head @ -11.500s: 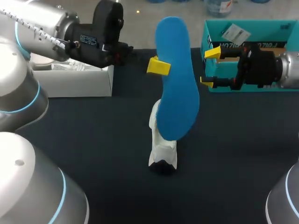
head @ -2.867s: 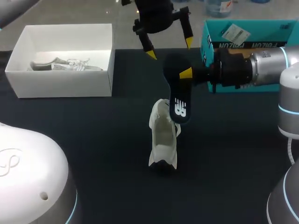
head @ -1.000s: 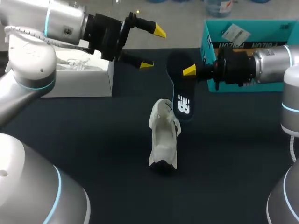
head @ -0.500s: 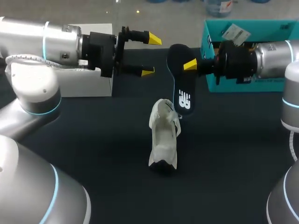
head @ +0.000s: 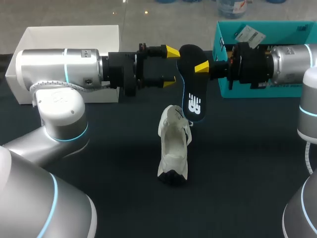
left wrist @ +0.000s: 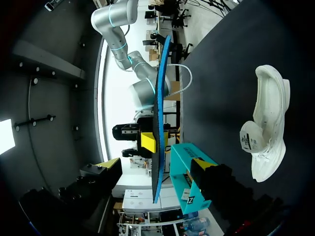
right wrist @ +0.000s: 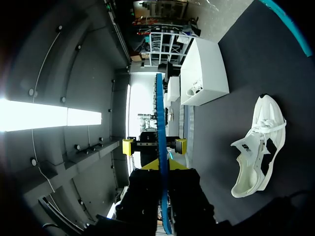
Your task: Take the shoe out of the shoebox, open the shoe tongue, remove and reinsert the insole, then place the shoe into the shoebox
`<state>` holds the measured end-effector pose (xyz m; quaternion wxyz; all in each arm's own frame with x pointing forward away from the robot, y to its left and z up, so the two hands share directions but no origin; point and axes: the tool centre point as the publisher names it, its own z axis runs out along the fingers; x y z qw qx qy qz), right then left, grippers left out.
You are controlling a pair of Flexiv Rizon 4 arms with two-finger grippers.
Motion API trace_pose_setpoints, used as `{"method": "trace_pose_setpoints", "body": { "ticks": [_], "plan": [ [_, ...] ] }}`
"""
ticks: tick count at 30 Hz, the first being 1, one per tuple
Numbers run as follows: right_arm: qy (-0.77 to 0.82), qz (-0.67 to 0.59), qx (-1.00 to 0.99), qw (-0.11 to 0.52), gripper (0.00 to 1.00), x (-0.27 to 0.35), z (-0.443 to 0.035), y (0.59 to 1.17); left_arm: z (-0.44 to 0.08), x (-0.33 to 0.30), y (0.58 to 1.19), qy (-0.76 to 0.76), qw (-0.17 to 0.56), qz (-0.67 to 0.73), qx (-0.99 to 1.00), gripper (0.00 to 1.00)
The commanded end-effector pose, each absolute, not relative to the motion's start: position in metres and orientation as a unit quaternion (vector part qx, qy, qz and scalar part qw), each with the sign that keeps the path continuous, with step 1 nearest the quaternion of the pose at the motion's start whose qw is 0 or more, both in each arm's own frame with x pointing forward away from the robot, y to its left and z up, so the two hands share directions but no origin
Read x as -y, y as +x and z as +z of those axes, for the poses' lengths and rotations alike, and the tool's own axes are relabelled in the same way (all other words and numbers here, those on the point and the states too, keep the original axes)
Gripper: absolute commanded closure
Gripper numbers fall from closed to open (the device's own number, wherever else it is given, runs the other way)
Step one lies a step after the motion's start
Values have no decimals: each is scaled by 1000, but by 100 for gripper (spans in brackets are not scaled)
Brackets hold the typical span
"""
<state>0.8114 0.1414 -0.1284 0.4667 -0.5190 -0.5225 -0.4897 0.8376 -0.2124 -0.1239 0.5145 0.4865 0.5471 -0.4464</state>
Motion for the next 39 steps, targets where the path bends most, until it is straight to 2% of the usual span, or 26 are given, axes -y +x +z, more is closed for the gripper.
{"method": "trace_pose_setpoints", "body": {
  "ticks": [1,3,8,12,18,21,22,25,34,35,36,37,39],
  "plan": [
    [-519,-488,523,469,100,-144,-128,813,-128,221,842,485,519,-456,-536,27],
    [-518,-487,521,471,100,-144,-129,814,-128,223,841,487,520,-459,-531,43],
    [-517,-482,521,478,100,-147,-131,817,-127,227,837,486,523,-465,-523,46],
    [-515,-477,521,485,100,-150,-134,820,-125,232,836,483,529,-467,-519,54],
    [-514,-475,521,488,100,-152,-134,822,-123,239,833,480,533,-471,-513,56],
    [-515,-475,521,488,100,-151,-134,822,-123,240,833,477,537,-473,-510,70],
    [-515,-476,520,488,100,-150,-135,822,-124,239,832,477,537,-473,-511,85],
    [-517,-476,519,487,100,-148,-135,820,-125,237,832,476,537,-471,-513,99],
    [-514,-480,521,484,100,-147,-133,820,-126,236,833,483,524,-466,-525,100],
    [-514,-481,521,483,76,-147,-133,819,-127,236,833,484,519,-463,-531,100],
    [-516,-483,517,483,15,-145,-133,817,-127,234,833,485,514,-464,-535,100],
    [-517,-487,517,478,0,-143,-132,814,-127,233,832,487,508,-463,-539,100],
    [-523,-487,516,473,0,-137,-131,809,-126,229,831,485,496,-465,-549,100]
  ]
}}
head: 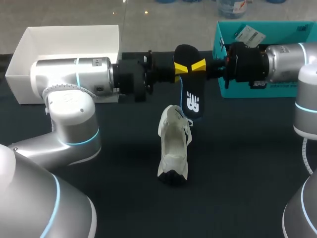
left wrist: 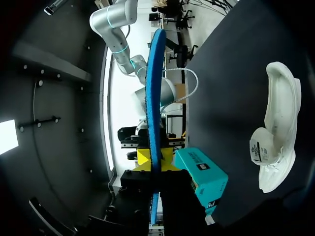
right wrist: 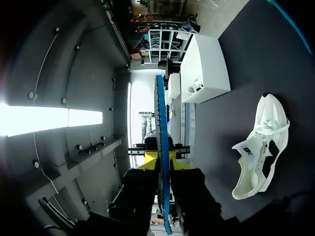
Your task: Take the shoe out of the shoebox, open the shoe tongue, remove and reinsert the insole, then place the shoe into the shoebox
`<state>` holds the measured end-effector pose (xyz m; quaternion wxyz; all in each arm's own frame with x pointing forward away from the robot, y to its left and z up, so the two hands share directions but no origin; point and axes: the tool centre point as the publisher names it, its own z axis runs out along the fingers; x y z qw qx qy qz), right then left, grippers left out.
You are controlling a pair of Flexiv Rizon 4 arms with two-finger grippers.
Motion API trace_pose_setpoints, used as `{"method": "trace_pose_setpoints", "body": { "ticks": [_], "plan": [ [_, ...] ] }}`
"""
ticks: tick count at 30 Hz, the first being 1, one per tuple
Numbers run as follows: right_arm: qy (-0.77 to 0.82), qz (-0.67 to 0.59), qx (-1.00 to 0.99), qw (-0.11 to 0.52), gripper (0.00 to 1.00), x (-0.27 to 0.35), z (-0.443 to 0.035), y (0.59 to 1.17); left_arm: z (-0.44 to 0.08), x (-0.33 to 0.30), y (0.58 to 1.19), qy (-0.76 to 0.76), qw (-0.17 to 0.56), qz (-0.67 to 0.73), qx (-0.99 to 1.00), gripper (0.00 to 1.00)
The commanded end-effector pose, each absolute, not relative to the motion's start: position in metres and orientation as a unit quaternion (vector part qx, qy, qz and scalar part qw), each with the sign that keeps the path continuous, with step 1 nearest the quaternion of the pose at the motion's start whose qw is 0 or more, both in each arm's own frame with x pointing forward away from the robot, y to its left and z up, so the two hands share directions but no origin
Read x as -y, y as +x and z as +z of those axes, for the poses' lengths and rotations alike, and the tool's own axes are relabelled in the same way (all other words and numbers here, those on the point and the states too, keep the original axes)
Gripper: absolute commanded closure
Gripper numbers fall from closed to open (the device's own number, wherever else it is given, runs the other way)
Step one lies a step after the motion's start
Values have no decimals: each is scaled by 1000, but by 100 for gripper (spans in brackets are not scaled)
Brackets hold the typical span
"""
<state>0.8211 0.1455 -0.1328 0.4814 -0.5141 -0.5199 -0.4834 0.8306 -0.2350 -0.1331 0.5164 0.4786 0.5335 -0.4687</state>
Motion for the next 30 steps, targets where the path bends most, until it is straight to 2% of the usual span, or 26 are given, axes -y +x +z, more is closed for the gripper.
{"method": "trace_pose_setpoints", "body": {
  "ticks": [1,9,15,30],
  "plan": [
    [-527,-487,515,469,0,-132,-131,806,-126,228,830,486,487,-465,-557,100],
    [-549,-482,520,441,0,-81,-145,773,-127,215,825,486,458,-471,-576,100],
    [-596,-445,536,399,0,-49,-145,751,-129,209,825,485,451,-467,-585,100],
    [-682,-359,572,281,0,-3,-113,699,-129,206,826,490,444,-469,-585,100]
  ]
}}
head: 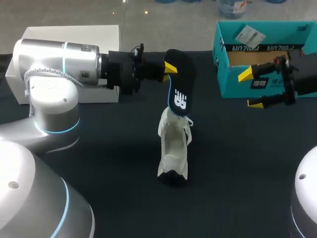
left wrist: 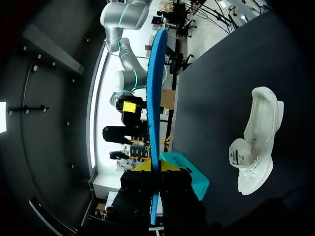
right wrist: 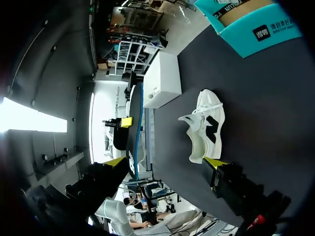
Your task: Take the shoe out of the shoebox, open the shoe tongue, remove and reinsert the insole, then place the shoe into the shoebox
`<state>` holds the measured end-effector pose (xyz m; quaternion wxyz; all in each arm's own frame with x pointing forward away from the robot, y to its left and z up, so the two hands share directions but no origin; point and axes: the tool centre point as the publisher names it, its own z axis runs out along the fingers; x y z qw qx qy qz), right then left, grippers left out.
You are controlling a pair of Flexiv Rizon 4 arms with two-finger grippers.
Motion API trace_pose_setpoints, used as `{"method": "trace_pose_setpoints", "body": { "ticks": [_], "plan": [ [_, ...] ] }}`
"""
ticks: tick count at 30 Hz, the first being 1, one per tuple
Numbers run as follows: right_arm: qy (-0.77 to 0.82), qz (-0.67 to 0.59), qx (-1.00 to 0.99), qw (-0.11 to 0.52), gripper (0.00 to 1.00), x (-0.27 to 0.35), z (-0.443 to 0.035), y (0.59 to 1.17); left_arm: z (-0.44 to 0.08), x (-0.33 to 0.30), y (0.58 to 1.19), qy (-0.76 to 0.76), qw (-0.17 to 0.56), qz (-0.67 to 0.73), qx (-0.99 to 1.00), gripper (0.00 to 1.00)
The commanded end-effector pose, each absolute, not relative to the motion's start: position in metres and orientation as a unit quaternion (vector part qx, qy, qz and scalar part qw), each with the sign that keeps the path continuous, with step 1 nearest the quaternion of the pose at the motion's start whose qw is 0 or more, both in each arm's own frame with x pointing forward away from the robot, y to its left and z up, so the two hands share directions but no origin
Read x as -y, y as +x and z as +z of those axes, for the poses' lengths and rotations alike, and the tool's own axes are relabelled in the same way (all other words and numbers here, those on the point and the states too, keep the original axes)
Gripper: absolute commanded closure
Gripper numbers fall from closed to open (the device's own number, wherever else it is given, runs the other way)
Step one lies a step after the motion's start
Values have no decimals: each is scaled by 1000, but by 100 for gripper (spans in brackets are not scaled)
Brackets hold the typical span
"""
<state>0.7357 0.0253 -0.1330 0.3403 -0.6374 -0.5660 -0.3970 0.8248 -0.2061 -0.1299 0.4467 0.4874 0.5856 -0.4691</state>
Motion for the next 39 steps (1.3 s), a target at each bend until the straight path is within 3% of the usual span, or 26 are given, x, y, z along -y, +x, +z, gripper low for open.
{"method": "trace_pose_setpoints", "body": {
  "ticks": [1,6,22,39],
  "plan": [
    [-688,-356,571,274,0,2,-112,695,-129,205,826,491,444,-469,-585,100],
    [-709,-341,563,253,0,22,-107,682,-129,203,827,493,442,-469,-585,100],
    [-712,-349,546,272,0,28,-107,680,-120,200,825,478,447,-469,-592,100],
    [-690,-373,575,233,0,63,-142,687,-122,195,823,469,445,-471,-600,100]
  ]
}}
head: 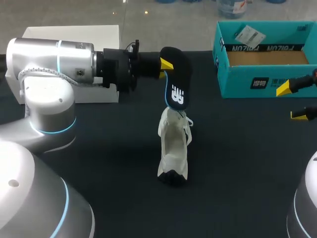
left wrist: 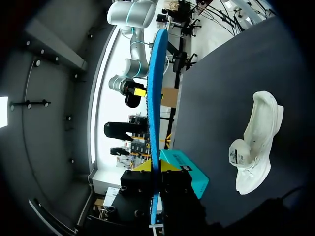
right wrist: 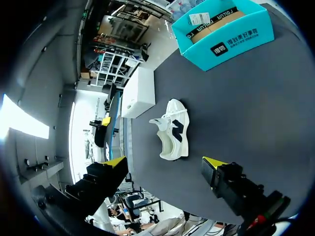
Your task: Take the shoe out of the shoebox, open the shoe tongue, remove and reinsert the insole, then place the shoe into the shoebox
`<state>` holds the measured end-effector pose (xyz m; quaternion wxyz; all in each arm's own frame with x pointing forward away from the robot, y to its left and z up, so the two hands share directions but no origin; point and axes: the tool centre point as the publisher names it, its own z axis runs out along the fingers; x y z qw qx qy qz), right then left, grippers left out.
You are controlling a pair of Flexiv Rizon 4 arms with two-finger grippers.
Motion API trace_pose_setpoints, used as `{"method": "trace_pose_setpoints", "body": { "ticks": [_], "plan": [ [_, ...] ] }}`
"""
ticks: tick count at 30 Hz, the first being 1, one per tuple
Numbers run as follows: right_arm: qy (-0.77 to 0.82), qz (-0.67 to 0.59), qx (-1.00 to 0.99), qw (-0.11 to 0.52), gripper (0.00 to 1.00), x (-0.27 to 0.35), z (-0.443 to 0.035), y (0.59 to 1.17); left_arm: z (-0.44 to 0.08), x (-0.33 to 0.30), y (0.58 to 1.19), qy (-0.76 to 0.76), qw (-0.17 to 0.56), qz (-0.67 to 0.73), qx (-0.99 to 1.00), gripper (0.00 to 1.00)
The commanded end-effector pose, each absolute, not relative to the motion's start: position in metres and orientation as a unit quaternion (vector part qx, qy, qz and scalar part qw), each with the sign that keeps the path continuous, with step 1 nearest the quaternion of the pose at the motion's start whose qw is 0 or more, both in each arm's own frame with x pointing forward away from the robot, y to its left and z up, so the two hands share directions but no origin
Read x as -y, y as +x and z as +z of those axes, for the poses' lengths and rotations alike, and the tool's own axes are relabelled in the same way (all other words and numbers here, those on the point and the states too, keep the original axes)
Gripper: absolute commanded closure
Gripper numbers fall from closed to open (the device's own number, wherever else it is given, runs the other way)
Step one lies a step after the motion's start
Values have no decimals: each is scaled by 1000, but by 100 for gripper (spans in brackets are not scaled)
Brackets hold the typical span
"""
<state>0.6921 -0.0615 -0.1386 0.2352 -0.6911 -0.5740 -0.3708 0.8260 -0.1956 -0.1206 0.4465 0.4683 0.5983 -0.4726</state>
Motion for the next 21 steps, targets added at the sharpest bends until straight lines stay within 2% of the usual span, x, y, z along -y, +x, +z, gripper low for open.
{"method": "trace_pose_setpoints", "body": {
  "ticks": [1,21],
  "plan": [
    [-686,-372,582,231,0,62,-141,688,-122,195,823,469,444,-472,-600,100],
    [-688,-369,579,234,0,57,-138,692,-115,198,819,468,441,-488,-590,100]
  ]
}}
